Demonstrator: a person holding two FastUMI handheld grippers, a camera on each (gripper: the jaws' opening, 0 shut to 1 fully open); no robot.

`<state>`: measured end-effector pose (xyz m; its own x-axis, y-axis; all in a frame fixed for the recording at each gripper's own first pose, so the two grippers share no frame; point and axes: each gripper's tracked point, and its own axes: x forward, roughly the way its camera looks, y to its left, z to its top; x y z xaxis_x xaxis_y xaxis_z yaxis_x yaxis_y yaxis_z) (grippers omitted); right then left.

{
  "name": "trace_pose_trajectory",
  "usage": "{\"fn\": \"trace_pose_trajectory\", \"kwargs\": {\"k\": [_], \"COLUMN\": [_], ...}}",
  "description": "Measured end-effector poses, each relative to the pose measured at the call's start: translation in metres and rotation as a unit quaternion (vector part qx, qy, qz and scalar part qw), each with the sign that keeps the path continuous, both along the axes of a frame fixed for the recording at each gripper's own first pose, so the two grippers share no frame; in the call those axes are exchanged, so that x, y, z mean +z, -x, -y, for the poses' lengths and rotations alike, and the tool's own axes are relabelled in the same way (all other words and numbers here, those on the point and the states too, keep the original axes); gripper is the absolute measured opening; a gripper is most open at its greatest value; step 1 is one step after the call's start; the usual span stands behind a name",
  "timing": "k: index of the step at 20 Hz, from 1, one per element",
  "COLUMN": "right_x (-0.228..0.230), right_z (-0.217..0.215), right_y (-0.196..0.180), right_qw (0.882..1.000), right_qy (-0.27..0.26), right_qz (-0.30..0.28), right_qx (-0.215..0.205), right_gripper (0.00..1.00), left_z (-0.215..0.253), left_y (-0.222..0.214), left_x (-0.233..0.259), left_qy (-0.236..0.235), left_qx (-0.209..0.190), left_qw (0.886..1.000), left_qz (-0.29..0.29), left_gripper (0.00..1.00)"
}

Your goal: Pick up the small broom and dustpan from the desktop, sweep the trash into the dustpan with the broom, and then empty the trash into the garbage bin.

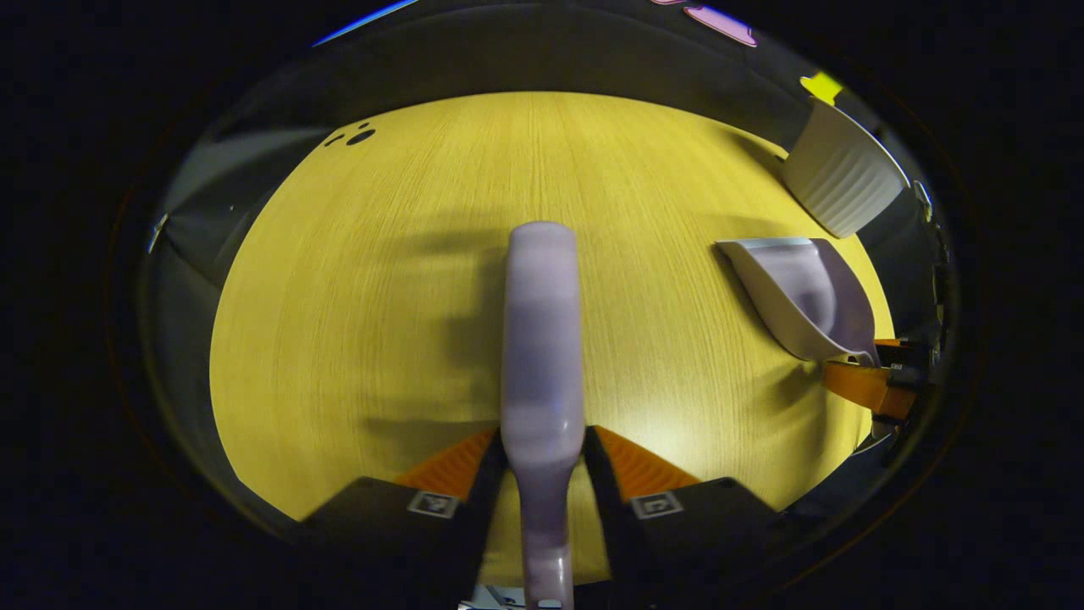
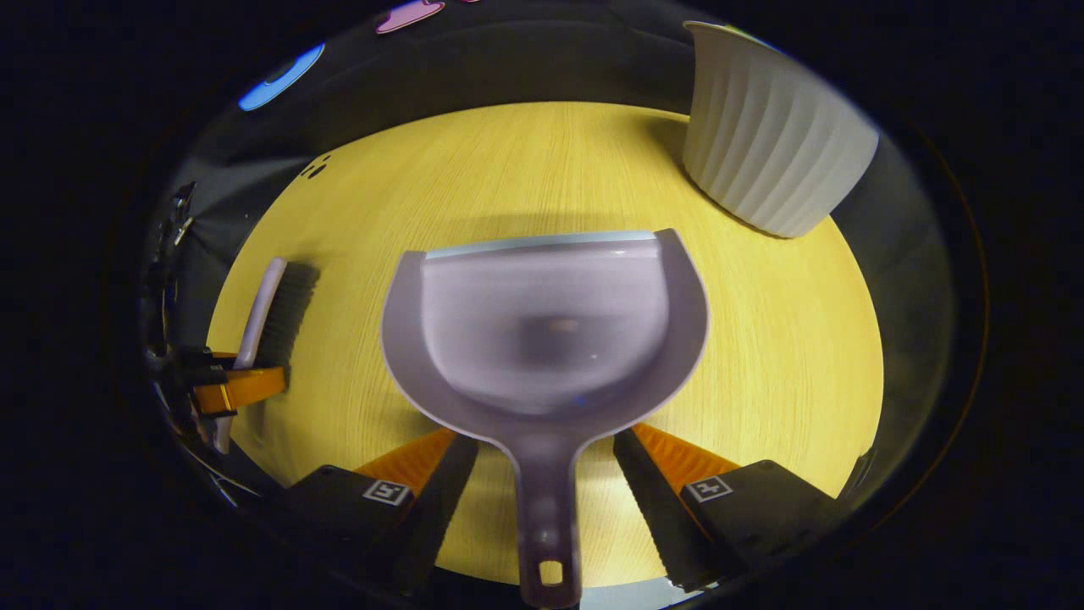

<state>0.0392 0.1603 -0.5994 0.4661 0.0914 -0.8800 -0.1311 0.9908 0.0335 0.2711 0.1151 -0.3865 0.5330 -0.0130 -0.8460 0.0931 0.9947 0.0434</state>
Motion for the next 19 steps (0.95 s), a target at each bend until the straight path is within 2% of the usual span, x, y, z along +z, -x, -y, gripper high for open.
{"fn": "trace_pose_trajectory", "kwargs": {"k": [3, 4, 7, 11, 14, 17, 19], "right_x": [0.025, 0.038, 0.092, 0.185, 0.242, 0.295, 0.312], "right_z": [0.004, 0.007, 0.013, 0.003, -0.005, -0.014, -0.02], "right_y": [0.002, 0.003, -0.003, -0.016, -0.011, 0.005, 0.02], "right_qw": [1.0, 0.999, 0.991, 0.969, 0.949, 0.921, 0.91], "right_qy": [0.004, 0.016, 0.032, 0.002, -0.02, -0.028, -0.035], "right_qz": [0.026, 0.047, 0.126, 0.246, 0.312, 0.385, 0.411], "right_qx": [-0.005, -0.003, -0.012, -0.04, -0.048, -0.048, -0.048], "right_gripper": [0.99, 0.99, 1.0, 1.0, 1.0, 1.0, 0.99], "left_z": [0.002, 0.0, 0.002, 0.014, 0.02, 0.03, 0.034], "left_y": [0.004, 0.006, 0.013, 0.032, 0.053, 0.08, 0.097], "left_x": [0.02, 0.032, 0.082, 0.165, 0.239, 0.294, 0.319], "left_qy": [0.0, -0.004, -0.012, 0.011, 0.0, 0.007, 0.013], "left_qx": [-0.016, -0.018, -0.034, -0.039, -0.048, -0.059, -0.062], "left_qw": [0.999, 0.998, 0.989, 0.963, 0.928, 0.89, 0.871], "left_qz": [0.04, 0.061, 0.145, 0.266, 0.369, 0.452, 0.487], "left_gripper": [1.0, 0.97, 0.96, 0.97, 0.96, 0.96, 0.96]}}
